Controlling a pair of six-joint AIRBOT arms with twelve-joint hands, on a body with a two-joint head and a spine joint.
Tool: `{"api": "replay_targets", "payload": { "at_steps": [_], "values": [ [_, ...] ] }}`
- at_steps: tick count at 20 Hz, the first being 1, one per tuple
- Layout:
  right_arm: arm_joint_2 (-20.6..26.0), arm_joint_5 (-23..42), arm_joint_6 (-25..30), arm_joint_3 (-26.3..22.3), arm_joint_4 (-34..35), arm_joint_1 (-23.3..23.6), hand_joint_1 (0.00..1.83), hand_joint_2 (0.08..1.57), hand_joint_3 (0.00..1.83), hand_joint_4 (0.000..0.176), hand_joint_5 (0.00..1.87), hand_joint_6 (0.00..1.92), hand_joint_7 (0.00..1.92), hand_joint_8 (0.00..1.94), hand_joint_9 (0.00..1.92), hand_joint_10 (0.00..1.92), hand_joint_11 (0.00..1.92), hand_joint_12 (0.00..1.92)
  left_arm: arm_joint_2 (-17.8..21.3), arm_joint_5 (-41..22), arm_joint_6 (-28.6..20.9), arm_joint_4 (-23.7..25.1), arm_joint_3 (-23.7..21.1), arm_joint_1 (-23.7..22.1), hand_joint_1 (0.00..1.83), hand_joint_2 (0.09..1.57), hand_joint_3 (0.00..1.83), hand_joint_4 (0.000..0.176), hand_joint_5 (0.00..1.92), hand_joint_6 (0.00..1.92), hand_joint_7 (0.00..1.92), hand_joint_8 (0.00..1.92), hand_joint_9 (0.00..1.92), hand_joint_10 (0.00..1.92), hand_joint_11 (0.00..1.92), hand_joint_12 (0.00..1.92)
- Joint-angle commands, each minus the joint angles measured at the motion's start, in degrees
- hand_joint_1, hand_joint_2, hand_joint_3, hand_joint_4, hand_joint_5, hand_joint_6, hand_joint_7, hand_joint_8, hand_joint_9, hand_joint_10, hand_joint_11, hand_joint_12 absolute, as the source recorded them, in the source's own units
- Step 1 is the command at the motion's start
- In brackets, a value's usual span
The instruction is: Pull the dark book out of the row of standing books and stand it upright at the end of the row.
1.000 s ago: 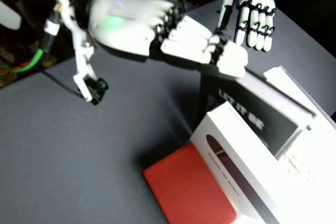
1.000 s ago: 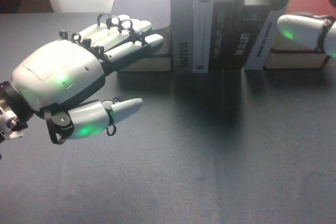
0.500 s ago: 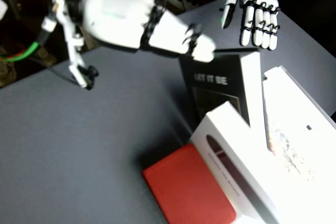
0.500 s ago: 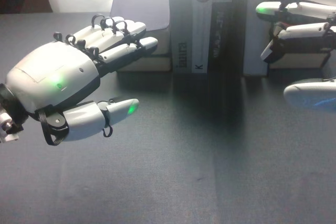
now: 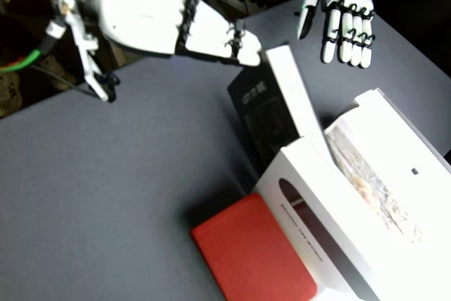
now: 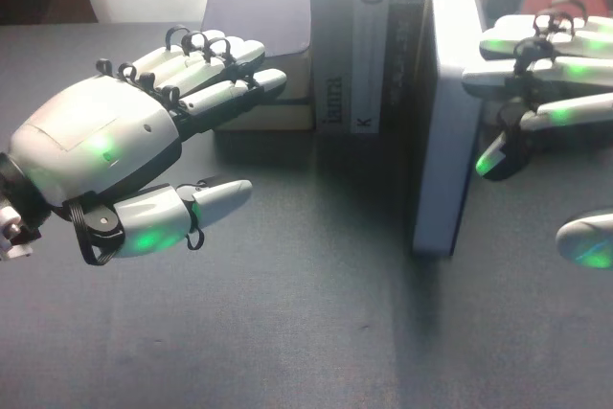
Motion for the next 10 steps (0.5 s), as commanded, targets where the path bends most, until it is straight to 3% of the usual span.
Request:
{"api": "replay_targets", "payload": {
  "at_steps": [1,4,5,6,7,9,10],
  "values": [
    [0.11,8.87,0.24,-0.22,2.61,0.53,0.0,1.25,0.0,0.0,0.49,0.6,0.14,0.02,0.0,0.0,0.0,0.0,-0.05,-7.14,0.15,-0.7,-0.34,-0.5,0.29,1.41,0.0,0.0,0.17,0.01,0.01,0.0,0.0,0.0,0.0,0.02],
    [0.11,11.38,-2.06,-0.15,4.76,0.42,0.0,1.29,0.0,0.0,0.53,0.62,0.19,0.04,0.0,0.0,0.0,0.0,-0.06,-7.33,0.21,-0.79,-0.33,-0.48,0.35,1.41,0.0,0.001,0.15,0.01,0.0,0.0,0.0,0.0,0.0,0.06],
    [0.11,12.4,-3.48,-0.14,6.1,0.25,0.38,1.36,0.0,0.0,0.41,1.22,0.54,0.54,0.19,0.71,0.21,1.05,-0.06,-7.42,0.22,-0.8,-0.35,-0.46,0.35,1.4,0.0,0.004,0.15,0.0,0.01,0.0,0.0,0.0,0.0,0.14],
    [0.06,13.72,-4.8,-0.07,7.6,-0.07,0.22,1.46,0.0,0.0,0.42,1.25,0.45,0.86,0.17,1.22,0.04,1.72,-0.06,-7.46,0.22,-0.82,-0.35,-0.46,0.36,1.4,0.0,0.005,0.15,0.0,0.01,0.0,0.0,0.0,0.0,0.16],
    [-0.06,14.99,-6.25,0.01,9.25,-0.36,0.09,1.55,0.03,0.0,0.27,1.08,0.37,0.87,0.09,1.22,0.01,1.78,-0.06,-7.51,0.22,-0.86,-0.36,-0.46,0.37,1.39,0.0,0.0,0.17,0.01,0.03,0.0,0.01,0.0,0.0,0.26],
    [-1.15,16.43,-8.69,0.88,12.87,-1.16,0.01,1.57,0.04,0.0,0.2,0.9,0.3,0.67,0.04,0.97,0.0,1.56,-0.06,-7.92,0.24,-1.08,-0.36,-0.44,0.35,1.4,0.0,0.007,0.15,0.0,0.01,0.0,0.0,0.0,0.0,0.22],
    [-1.87,16.7,-9.36,1.55,14.51,-1.59,0.0,1.54,0.02,0.0,0.1,0.83,0.24,0.55,0.01,0.9,0.0,1.48,-0.06,-8.11,0.28,-1.08,-0.36,-0.44,0.37,1.39,0.0,0.01,0.14,0.0,0.01,0.0,0.0,0.0,0.0,0.1]
  ]
}}
